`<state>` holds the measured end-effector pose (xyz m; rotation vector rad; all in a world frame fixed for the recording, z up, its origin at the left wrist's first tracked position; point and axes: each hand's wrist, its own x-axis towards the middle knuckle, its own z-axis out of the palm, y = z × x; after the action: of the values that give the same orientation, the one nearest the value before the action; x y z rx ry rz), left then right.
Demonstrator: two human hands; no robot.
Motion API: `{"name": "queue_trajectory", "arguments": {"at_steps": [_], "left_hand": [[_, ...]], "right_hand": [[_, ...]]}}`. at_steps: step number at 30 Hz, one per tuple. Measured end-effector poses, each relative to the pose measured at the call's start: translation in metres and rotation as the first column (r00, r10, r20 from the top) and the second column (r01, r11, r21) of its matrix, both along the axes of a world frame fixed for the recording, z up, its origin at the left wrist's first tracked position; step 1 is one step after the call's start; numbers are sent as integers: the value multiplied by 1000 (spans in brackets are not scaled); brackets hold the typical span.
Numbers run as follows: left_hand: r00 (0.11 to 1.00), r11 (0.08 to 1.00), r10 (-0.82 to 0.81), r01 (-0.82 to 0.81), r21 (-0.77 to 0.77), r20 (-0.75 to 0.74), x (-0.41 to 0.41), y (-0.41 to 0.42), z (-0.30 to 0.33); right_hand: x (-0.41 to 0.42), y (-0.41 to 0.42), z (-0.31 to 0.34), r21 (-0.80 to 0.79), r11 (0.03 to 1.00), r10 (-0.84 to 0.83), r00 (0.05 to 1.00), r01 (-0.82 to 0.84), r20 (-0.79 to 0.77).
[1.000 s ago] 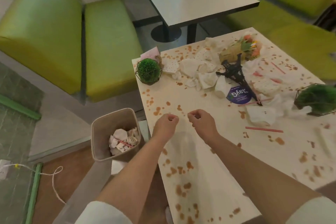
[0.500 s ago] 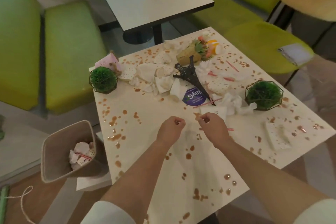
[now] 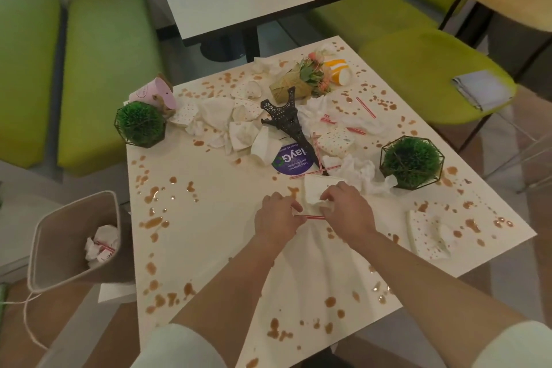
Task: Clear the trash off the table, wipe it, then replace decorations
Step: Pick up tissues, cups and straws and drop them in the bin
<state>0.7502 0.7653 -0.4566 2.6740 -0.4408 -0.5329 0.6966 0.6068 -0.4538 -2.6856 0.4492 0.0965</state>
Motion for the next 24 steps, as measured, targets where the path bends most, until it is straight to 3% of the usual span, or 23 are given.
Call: {"name": "queue_trajectory", "arguments": {"at_steps": [5,18,22,24], "left_hand": [[993,989,-86,74,127,87,4,-10,-3],[936,914,-328,279,295,130,11,-21,-9],[943,918,-312,269,290,115,11,-15,-8],[965,953,-242,216,212,105,15,-7,-5]], "right_hand": [[-3,-8,1,-17,999,52,994,-51,91],[1,-13,6,187,982,-20,970,-27,244],[6,-12,9,188,982,-29,964,-22,265],[10,-8,11,194,981,-36,958,-20,283]]}}
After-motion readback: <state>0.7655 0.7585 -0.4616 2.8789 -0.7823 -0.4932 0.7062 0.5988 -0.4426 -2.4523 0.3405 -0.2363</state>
